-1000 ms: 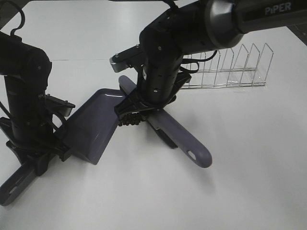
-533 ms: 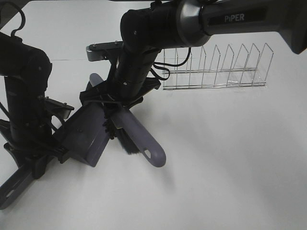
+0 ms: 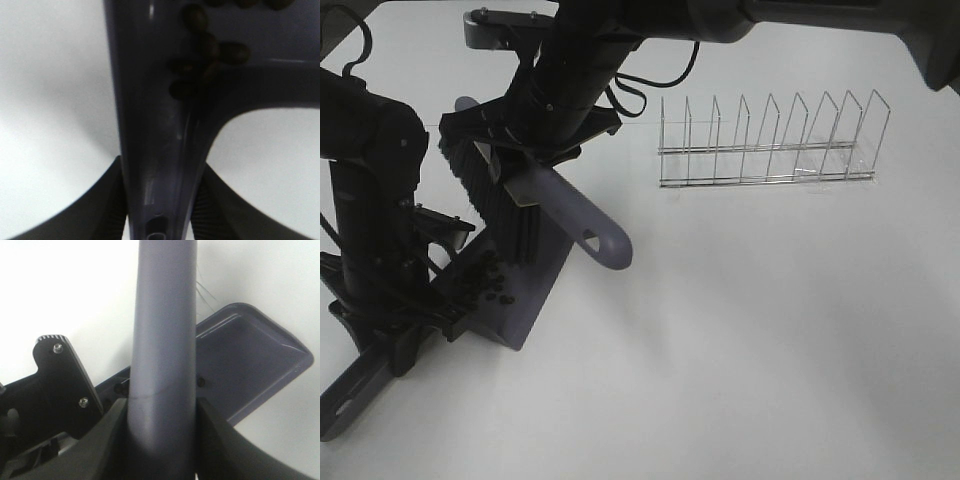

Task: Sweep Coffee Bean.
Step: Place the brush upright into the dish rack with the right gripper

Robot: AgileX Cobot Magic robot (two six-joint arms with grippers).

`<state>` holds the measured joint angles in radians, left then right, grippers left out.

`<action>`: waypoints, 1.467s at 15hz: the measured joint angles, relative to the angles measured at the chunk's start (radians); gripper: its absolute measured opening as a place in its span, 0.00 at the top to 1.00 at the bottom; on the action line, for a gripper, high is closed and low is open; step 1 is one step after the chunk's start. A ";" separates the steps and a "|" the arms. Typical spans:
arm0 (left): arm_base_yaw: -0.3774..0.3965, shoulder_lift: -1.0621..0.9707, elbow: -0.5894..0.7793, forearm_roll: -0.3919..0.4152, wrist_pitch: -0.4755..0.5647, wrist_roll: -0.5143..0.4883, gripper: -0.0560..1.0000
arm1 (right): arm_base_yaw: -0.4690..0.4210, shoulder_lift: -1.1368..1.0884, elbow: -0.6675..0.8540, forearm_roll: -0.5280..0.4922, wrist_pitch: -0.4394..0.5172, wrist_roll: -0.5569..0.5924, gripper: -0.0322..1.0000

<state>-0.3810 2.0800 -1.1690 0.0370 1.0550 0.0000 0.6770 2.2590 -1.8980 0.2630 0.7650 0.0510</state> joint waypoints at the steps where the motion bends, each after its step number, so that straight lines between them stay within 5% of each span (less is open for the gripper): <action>1: 0.000 0.000 0.000 0.000 0.000 0.000 0.64 | -0.012 -0.015 -0.002 -0.025 0.027 0.000 0.67; 9: 0.011 -0.026 0.000 -0.006 -0.021 -0.051 0.64 | -0.172 -0.218 -0.007 -0.087 0.307 -0.002 0.67; 12: 0.079 -0.052 -0.017 -0.037 -0.021 -0.062 0.64 | -0.189 -0.240 -0.005 -0.196 0.454 -0.002 0.67; 17: 0.134 -0.052 -0.028 -0.095 -0.033 -0.065 0.64 | -0.189 -0.411 0.285 -0.307 0.444 0.019 0.67; 22: 0.134 -0.052 -0.028 -0.194 -0.094 -0.065 0.64 | -0.189 -0.515 0.615 -0.430 0.336 0.154 0.67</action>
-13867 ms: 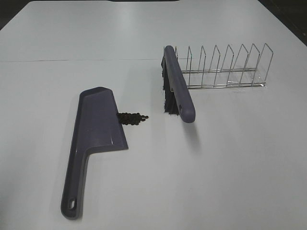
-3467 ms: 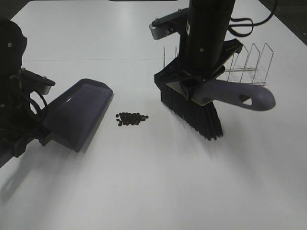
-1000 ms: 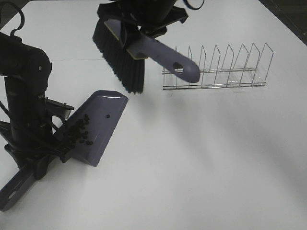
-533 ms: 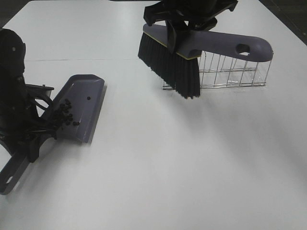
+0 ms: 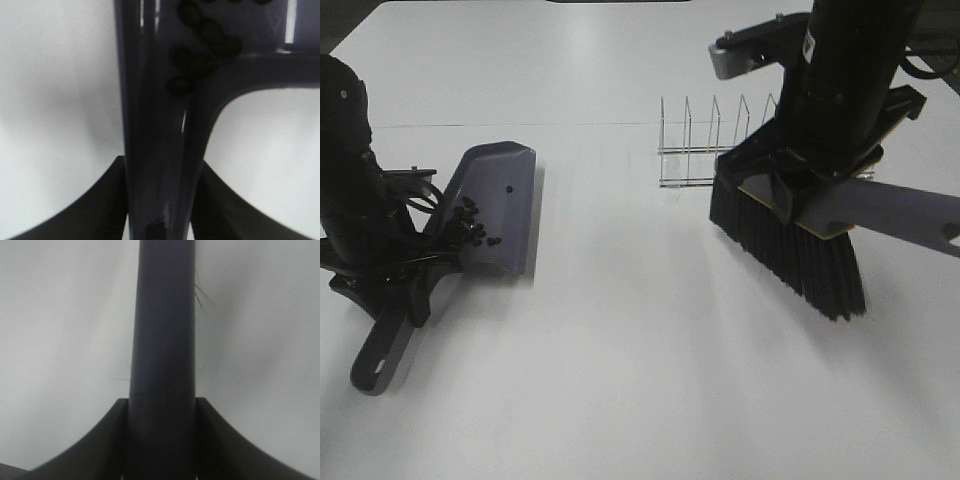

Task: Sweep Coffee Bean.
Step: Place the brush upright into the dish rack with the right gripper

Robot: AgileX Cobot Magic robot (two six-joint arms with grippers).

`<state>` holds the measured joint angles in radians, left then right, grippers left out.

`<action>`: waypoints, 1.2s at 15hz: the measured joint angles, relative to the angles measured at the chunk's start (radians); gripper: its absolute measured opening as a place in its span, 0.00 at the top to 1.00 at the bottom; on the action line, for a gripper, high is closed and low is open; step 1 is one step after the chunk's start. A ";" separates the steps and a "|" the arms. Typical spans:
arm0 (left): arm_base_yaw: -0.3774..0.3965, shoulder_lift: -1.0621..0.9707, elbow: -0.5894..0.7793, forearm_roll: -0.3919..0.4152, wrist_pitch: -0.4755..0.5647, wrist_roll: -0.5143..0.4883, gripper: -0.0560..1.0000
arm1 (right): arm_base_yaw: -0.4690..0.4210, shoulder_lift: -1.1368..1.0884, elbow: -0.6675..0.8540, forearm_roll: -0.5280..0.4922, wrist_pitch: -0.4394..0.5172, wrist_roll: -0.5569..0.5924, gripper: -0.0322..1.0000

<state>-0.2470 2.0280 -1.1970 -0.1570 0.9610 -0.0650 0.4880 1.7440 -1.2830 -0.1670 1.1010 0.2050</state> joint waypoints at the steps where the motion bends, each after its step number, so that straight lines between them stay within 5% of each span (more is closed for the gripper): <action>1: 0.000 0.000 0.000 -0.002 -0.003 0.000 0.64 | 0.000 0.000 0.030 -0.042 -0.018 0.051 0.67; 5: 0.000 0.000 0.000 -0.003 -0.006 0.000 0.64 | -0.033 0.003 0.037 -0.207 -0.085 0.280 0.67; 9: 0.000 0.000 0.000 -0.006 -0.006 0.000 0.64 | -0.164 0.036 0.037 -0.127 -0.140 0.233 0.67; 14: 0.000 0.000 0.000 -0.008 -0.006 0.013 0.64 | -0.174 0.175 -0.126 -0.062 -0.103 0.155 0.67; 18: 0.000 0.000 0.000 -0.008 -0.006 0.019 0.64 | -0.174 0.274 -0.220 -0.114 -0.042 0.161 0.67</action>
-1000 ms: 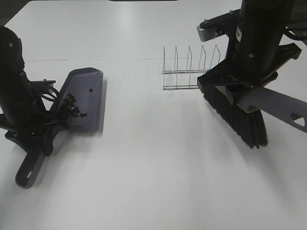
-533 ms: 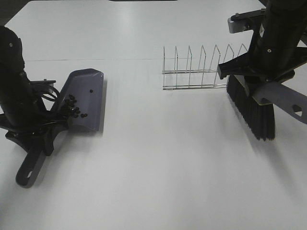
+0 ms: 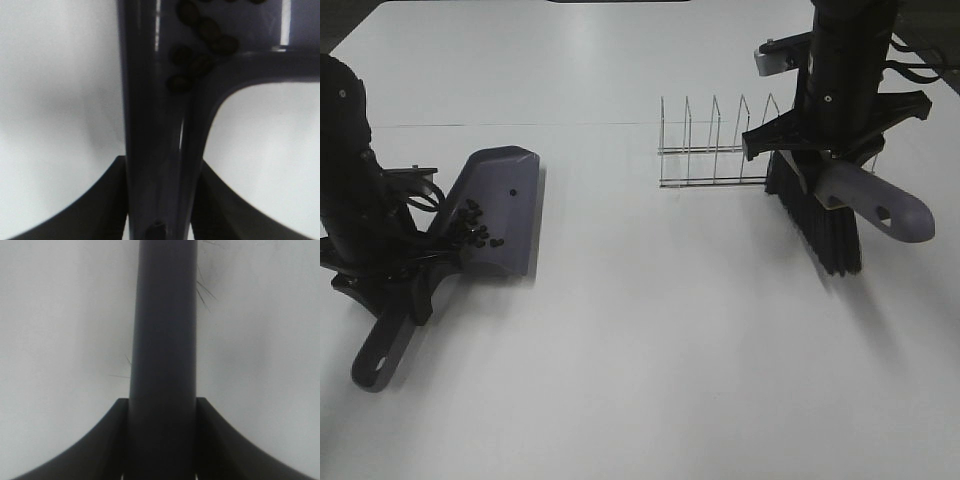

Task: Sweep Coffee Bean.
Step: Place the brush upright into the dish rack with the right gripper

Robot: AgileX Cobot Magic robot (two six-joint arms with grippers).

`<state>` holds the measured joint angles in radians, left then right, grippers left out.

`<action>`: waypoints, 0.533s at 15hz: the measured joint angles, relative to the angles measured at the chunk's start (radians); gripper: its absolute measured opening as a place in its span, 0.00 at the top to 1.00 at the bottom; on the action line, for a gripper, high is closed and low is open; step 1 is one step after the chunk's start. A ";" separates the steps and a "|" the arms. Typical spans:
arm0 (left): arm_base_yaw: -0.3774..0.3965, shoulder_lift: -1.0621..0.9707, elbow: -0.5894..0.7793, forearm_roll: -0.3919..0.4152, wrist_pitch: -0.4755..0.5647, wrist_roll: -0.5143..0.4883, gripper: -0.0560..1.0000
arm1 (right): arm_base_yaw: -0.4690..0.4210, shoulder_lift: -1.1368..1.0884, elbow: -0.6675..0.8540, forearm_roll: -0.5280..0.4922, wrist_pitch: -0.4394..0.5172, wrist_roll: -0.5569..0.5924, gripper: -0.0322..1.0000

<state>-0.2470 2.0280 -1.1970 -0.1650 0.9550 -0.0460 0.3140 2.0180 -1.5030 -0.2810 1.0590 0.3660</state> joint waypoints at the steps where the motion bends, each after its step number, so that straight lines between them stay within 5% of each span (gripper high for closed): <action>1: 0.000 0.000 0.000 0.000 0.000 0.000 0.64 | 0.000 0.012 -0.010 -0.017 0.001 0.015 0.67; 8: 0.000 0.000 0.000 -0.001 0.000 0.000 0.64 | -0.069 0.069 -0.114 0.024 -0.089 0.043 0.67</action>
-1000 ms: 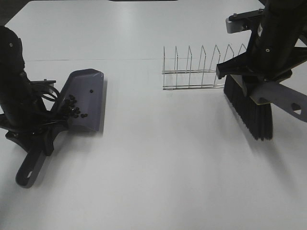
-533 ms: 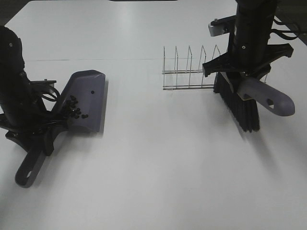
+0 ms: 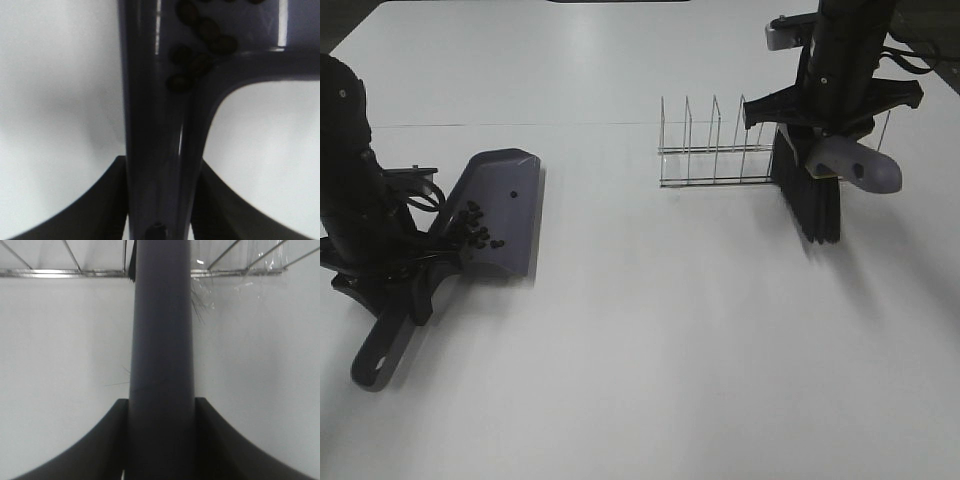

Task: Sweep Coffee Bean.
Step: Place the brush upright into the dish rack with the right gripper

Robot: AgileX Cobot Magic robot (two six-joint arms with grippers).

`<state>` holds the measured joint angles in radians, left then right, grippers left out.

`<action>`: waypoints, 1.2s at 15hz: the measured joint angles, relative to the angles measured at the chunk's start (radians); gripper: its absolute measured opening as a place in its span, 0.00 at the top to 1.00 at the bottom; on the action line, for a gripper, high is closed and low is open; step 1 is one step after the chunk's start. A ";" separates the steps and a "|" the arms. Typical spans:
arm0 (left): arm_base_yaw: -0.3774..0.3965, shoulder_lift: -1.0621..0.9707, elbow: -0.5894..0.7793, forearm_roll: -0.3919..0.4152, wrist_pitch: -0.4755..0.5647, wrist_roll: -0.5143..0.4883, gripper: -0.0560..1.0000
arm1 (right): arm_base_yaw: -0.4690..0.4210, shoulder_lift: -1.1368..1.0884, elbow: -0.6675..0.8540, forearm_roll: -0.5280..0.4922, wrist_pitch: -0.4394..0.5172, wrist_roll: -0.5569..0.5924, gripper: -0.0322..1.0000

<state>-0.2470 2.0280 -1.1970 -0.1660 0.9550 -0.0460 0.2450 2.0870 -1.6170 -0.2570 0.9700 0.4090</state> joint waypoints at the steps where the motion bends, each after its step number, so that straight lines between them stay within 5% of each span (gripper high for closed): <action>1: 0.000 0.000 0.000 0.000 0.000 0.000 0.64 | -0.014 0.000 -0.005 0.022 -0.030 -0.009 0.67; 6: 0.000 0.000 0.000 -0.008 -0.011 0.000 0.64 | -0.046 0.017 -0.009 0.047 -0.146 -0.027 0.67; 15: 0.000 0.000 0.000 -0.034 -0.002 0.000 0.64 | -0.046 0.080 -0.009 0.064 -0.174 -0.027 0.65; 18: 0.000 0.000 0.000 -0.036 0.000 0.000 0.64 | -0.046 0.065 -0.009 0.071 -0.174 -0.032 0.38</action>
<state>-0.2470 2.0280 -1.1970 -0.2020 0.9550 -0.0460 0.1990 2.1520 -1.6260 -0.1860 0.7960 0.3770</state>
